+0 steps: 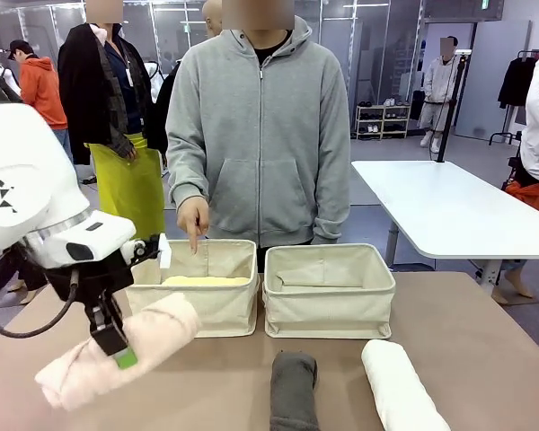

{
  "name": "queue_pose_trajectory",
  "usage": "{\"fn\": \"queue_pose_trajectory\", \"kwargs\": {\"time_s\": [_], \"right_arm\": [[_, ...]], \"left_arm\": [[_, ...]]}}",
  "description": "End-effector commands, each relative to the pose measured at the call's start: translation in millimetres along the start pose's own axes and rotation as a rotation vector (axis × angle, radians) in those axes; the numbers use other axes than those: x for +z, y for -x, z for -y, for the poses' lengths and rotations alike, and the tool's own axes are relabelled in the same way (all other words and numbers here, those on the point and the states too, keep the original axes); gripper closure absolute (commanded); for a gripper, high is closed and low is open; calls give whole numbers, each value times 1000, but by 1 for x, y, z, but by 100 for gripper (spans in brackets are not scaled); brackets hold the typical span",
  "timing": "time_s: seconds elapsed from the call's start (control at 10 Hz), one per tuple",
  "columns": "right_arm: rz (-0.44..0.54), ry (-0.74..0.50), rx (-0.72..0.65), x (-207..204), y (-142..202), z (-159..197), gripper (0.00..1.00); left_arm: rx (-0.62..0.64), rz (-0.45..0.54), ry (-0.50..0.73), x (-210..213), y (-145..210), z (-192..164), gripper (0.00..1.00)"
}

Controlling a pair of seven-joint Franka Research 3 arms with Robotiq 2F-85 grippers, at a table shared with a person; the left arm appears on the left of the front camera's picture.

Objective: Divide the towels into two baskets.
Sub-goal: Pick up one hotel-folded towel from the bottom of the table and place it in the Fabric basket indicated by the person.

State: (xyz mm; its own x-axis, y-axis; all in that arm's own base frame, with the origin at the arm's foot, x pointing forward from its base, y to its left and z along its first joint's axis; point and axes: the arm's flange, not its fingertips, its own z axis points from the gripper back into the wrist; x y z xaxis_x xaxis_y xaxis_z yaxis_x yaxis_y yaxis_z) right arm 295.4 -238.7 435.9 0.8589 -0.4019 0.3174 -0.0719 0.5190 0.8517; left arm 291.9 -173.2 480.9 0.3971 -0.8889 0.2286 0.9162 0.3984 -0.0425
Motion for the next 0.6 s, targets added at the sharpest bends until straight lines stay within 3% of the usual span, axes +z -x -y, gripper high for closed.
{"fn": "queue_pose_trajectory", "kwargs": {"time_s": [0.0, 0.3, 0.5], "right_arm": [[4, -4, 6, 2, 1, -2, 0], [4, -4, 6, 2, 1, -2, 0], [4, -4, 6, 2, 1, -2, 0]], "left_arm": [[-89, -57, -87, 14, -33, -28, 63], [-164, -165, -210, 33, -88, -82, 63], [-292, -129, -229, 38, -127, -118, 63]]}}
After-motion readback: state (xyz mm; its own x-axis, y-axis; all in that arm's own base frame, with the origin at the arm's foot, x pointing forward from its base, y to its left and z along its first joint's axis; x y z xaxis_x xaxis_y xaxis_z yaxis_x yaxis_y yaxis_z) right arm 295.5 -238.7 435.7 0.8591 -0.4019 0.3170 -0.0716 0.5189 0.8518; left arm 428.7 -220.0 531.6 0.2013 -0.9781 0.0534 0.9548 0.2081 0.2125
